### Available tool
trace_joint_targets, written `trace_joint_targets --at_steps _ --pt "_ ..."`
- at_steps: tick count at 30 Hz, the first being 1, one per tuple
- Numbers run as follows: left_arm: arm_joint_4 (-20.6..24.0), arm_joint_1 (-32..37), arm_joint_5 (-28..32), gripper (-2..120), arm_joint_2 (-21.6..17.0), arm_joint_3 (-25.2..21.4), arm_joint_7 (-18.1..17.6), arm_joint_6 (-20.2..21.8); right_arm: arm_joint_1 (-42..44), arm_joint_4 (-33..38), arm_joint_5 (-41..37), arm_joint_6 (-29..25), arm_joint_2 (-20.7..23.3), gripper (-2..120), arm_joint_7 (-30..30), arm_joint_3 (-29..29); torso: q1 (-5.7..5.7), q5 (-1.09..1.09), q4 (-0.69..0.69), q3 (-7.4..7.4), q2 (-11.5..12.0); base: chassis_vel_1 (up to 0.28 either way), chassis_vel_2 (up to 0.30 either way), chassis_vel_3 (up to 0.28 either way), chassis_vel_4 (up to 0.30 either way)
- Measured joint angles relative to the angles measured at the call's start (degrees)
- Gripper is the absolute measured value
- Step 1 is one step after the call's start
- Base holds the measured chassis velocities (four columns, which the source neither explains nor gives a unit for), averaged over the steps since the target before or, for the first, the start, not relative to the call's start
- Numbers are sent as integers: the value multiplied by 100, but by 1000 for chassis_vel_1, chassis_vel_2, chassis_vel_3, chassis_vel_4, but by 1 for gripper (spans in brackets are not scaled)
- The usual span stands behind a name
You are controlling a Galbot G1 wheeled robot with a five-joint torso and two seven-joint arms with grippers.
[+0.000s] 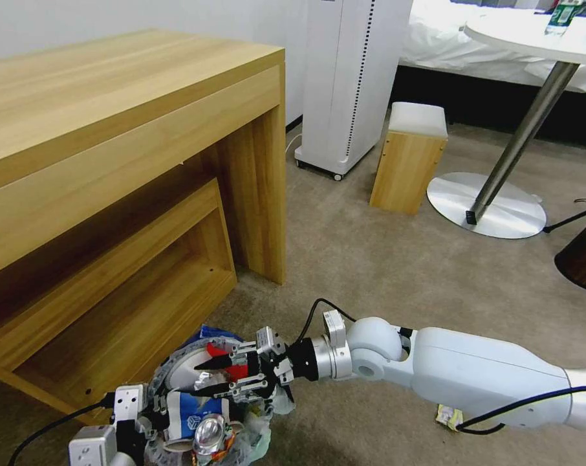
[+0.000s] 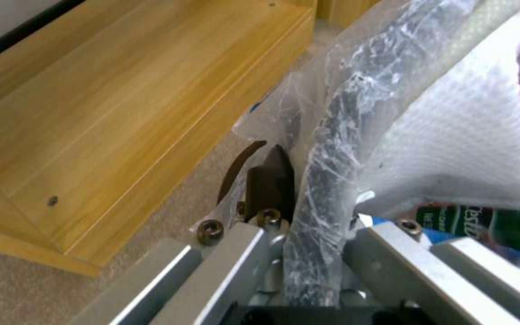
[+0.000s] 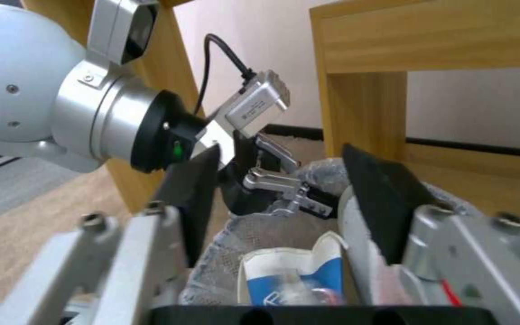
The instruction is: Pick up the trash bin and place the garbage on the floor into it.
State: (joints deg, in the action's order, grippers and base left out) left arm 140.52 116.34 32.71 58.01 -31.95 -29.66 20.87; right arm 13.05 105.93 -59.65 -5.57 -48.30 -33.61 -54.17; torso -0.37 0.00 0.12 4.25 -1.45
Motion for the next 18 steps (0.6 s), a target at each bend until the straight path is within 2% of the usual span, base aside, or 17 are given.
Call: trace_joint_targets --at_steps 1,4,6,8,9,11,12,13,15,16,18 --pt "0 0 0 0 0 0 0 0 0 0 0 0 0 59 0 0 0 0 0 0 0 0 0 0 0" --pt "31 2 55 0 -60 -71 -6 -1 -1 -29 17 -29 -6 72 29 30 0 1 0 0 0 0 0 0 0" --pt "37 9 65 0 -75 -82 -4 0 5 -35 24 -39 -5 76 35 50 0 0 0 0 0 0 0 0 0" --pt "56 25 107 0 -97 -143 -7 3 40 -35 23 -68 -13 88 148 199 0 1 1 0 0 0 0 0 0" --pt "56 25 107 0 -97 -143 -7 3 40 -35 23 -68 -13 88 148 199 0 1 1 0 0 0 0 0 0" --pt "93 39 179 0 -106 -198 -7 29 41 -31 -33 -92 -34 96 278 471 0 1 0 0 0 0 0 0 0" --pt "126 39 291 0 -142 -279 -23 51 11 -5 -150 -94 -48 99 339 789 0 1 0 0 0 0 0 0 0" --pt "126 39 291 0 -142 -279 -23 51 11 -5 -150 -94 -48 99 339 789 0 1 0 0 0 0 0 0 0" --pt "154 51 333 0 -163 -361 -25 60 -109 35 -406 -100 -28 100 466 1297 0 1 0 0 0 0 0 0 0" --pt "154 51 333 0 -163 -361 -25 60 -109 35 -406 -100 -28 100 466 1297 0 1 0 0 0 0 0 0 0" --pt "152 54 290 0 -99 -360 22 69 -117 -4 -512 -85 87 100 623 1808 0 -1 -1 0 0 0 0 0 0"
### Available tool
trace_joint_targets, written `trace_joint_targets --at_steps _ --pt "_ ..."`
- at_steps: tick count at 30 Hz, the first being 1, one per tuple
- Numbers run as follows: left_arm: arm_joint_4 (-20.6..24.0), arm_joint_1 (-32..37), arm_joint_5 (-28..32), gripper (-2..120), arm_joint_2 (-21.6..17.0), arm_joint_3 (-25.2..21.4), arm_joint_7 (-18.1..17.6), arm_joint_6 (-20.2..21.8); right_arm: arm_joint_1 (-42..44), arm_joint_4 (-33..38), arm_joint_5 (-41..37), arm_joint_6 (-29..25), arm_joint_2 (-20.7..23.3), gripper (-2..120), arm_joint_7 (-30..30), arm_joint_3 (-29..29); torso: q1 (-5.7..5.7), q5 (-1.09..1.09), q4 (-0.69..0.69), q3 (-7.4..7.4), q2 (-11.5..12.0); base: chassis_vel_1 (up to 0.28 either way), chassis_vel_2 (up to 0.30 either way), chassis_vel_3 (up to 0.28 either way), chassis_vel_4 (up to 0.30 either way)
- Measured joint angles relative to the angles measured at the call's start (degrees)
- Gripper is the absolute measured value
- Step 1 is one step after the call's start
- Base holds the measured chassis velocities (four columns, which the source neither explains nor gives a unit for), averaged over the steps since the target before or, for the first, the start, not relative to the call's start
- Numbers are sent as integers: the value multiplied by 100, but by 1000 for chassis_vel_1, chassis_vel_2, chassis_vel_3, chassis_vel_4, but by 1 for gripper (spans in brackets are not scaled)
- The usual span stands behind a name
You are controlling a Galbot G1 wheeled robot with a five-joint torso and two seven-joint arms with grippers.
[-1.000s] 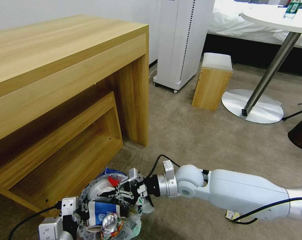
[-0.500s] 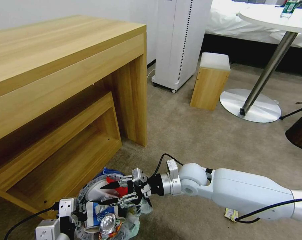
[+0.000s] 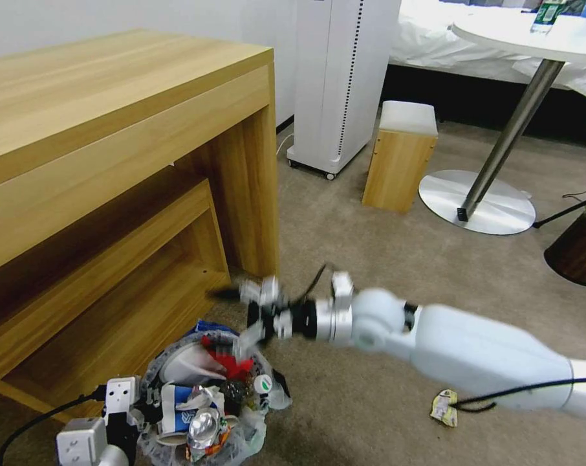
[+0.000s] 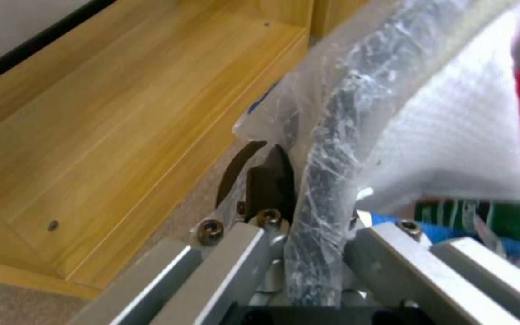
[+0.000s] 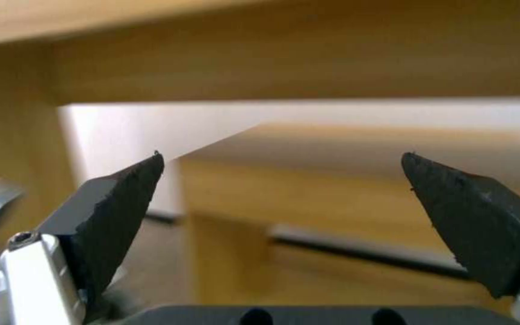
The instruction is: Pick up the trash bin and place the garbage on the floor into it.
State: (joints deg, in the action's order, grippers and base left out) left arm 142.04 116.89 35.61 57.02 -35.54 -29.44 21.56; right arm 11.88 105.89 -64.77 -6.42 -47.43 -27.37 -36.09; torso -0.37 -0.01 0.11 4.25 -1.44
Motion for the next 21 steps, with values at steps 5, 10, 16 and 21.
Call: trace_joint_targets --at_steps 5,10,16,21 --pt "-18 39 -246 0 184 86 131 -25 823 -76 515 789 627 100 1107 1314 0 2 -1 0 0 0 0 0 0" --pt "-21 114 -429 0 243 163 212 -66 2007 -27 886 1725 1318 100 1857 2359 0 5 6 0 0 0 0 0 0" --pt "28 236 -506 0 148 150 230 -122 4395 379 550 3802 2174 100 3042 4005 0 7 4 -1 0 -8 -9 -7 -4" --pt "105 333 -517 0 52 91 224 -137 5491 732 -490 4863 2120 100 4519 4743 1 -2 3 -1 0 0 0 0 0"
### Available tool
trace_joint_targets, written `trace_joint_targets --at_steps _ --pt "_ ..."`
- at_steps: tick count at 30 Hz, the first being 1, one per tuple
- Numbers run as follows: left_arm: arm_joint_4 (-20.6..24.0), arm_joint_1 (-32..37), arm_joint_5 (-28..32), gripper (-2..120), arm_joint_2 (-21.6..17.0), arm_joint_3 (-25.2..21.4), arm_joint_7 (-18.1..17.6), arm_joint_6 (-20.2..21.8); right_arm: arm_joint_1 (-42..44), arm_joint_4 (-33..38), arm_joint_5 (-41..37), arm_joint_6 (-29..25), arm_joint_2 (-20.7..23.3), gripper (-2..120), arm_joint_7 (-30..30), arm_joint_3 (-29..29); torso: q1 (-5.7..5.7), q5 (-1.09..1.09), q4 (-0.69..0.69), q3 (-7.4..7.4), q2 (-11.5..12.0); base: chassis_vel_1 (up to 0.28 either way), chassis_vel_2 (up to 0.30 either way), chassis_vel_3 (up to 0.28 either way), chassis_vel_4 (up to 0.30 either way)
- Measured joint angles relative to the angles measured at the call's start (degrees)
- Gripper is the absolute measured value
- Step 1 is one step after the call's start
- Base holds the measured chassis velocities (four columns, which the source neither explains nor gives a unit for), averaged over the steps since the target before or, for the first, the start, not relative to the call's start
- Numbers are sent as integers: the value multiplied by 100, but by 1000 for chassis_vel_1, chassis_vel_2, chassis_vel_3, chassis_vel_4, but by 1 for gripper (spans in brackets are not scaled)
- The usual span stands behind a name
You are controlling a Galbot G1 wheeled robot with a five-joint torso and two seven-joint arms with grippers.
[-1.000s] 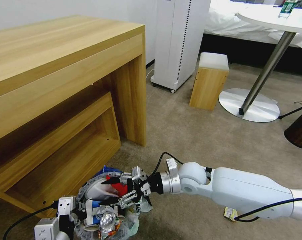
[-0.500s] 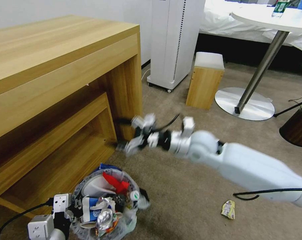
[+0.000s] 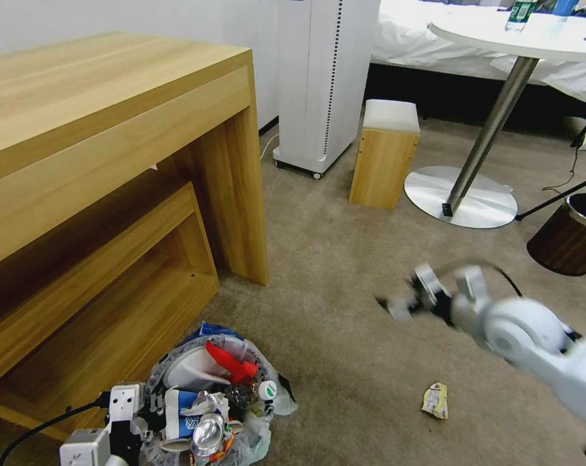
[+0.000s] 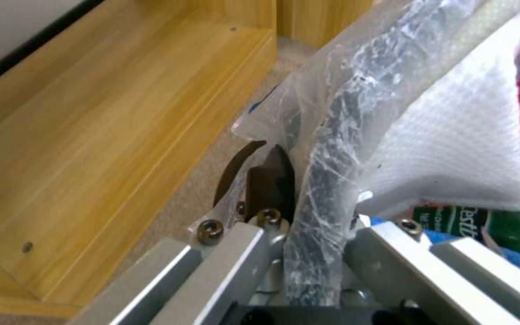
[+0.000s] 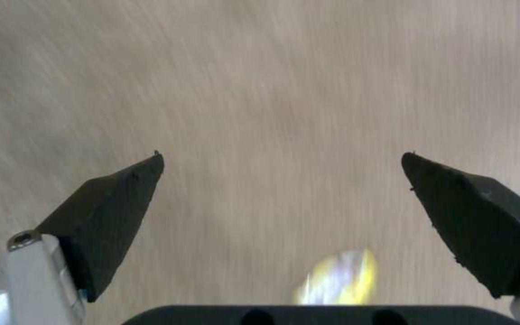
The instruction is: Pick up the trash bin and place the garbage on the floor into it.
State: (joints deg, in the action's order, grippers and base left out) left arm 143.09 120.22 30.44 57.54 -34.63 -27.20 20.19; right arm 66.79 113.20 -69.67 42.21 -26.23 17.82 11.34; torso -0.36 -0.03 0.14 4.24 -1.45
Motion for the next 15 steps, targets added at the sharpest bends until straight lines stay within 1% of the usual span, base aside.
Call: trace_joint_targets --at_steps 1,2,3,4,7,10,11,12,13,14,15 --pt "17 34 26 0 -46 -35 -8 -5 290 34 -146 91 -132 100 374 140 0 10 -1 0 0 0 0 0 0" --pt "18 37 72 0 -73 -47 -25 -5 423 27 -116 104 -217 100 501 181 0 5 -2 0 0 0 0 0 0" --pt "18 37 72 0 -73 -47 -25 -5 423 27 -116 104 -217 100 501 181 0 5 -2 0 0 0 0 0 0" --pt "18 32 139 0 -134 -69 -53 -5 541 -32 78 106 -320 100 472 229 0 1 -2 0 0 0 0 0 0" --pt "15 28 155 0 -158 -69 -61 -6 588 -74 292 105 -431 100 363 249 0 7 -1 0 0 0 0 0 0" --pt "-75 -38 75 0 -94 68 -43 -36 453 -73 442 8 -519 100 229 252 0 2 -2 1 0 0 0 0 0" --pt "-102 -58 50 0 -73 117 -24 -46 405 -55 528 -166 -537 100 65 283 -1 2 -2 1 0 0 0 0 0" --pt "-126 -59 2 0 -57 151 -10 -54 355 -26 721 -509 -554 100 -197 363 -1 2 -2 1 0 0 0 0 0" --pt "-126 -59 2 0 -57 151 -10 -54 355 -26 721 -509 -554 100 -197 363 -1 2 -2 1 0 0 0 0 0" --pt "-140 -34 -68 0 -50 177 17 -67 330 4 855 -799 -560 100 -457 443 -1 1 -2 1 0 0 0 0 0" --pt "-147 -22 -108 0 -37 195 26 -66 314 41 948 -983 -561 100 -597 492 0 2 -2 1 0 0 0 0 0"
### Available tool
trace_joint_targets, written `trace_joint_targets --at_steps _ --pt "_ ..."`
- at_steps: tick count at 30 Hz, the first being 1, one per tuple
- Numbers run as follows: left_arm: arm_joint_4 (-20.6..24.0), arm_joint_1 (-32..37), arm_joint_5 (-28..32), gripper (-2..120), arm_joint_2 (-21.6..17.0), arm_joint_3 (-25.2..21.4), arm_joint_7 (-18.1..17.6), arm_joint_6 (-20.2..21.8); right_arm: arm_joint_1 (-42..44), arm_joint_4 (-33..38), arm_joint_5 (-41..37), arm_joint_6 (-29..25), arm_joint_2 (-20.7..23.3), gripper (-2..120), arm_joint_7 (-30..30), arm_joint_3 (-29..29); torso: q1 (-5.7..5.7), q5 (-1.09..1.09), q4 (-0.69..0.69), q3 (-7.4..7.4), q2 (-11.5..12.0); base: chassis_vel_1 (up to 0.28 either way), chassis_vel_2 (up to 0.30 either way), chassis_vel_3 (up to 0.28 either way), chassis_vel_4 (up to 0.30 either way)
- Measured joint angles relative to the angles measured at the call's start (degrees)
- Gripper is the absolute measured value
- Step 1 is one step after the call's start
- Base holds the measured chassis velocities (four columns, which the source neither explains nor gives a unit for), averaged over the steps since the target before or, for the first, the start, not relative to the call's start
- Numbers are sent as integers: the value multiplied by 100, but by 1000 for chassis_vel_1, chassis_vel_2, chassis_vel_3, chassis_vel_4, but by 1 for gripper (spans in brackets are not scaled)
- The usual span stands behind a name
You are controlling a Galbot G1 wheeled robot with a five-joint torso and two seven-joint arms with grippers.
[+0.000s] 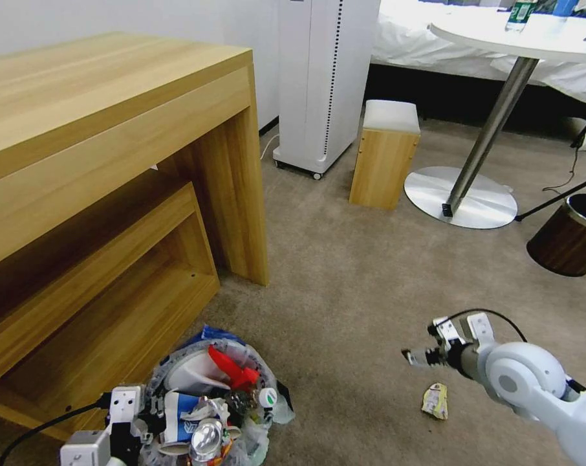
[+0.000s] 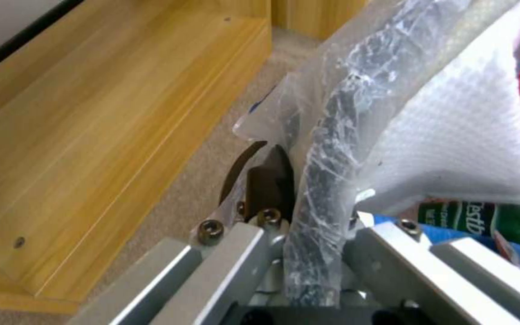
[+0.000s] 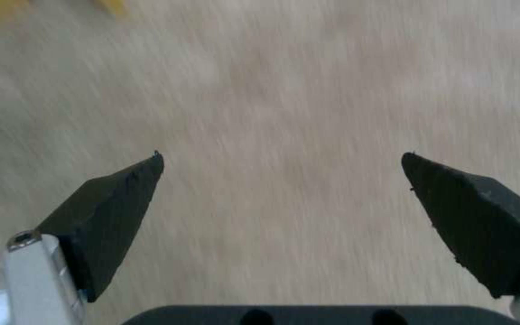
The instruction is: Pick up the trash bin and place the garbage on the floor into it.
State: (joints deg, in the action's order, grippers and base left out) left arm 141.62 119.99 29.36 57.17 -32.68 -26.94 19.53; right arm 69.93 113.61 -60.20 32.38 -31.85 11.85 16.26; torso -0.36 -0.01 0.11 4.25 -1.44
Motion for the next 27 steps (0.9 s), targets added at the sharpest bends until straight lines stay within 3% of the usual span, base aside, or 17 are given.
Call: trace_joint_targets --at_steps 9,23,27 --pt "-71 28 -266 0 179 113 85 -125 60 -56 416 -1162 -92 100 -593 146 0 1 0 0 0 0 0 0 0" --pt "-119 37 -414 0 337 133 166 -181 173 -75 673 -1379 -122 100 -713 40 0 1 0 0 0 -33 -40 -32 -35" --pt "-99 -11 -273 0 266 61 152 -187 140 -113 727 -1673 -117 100 -843 -31 0 0 2 0 0 -76 -76 -78 -71"
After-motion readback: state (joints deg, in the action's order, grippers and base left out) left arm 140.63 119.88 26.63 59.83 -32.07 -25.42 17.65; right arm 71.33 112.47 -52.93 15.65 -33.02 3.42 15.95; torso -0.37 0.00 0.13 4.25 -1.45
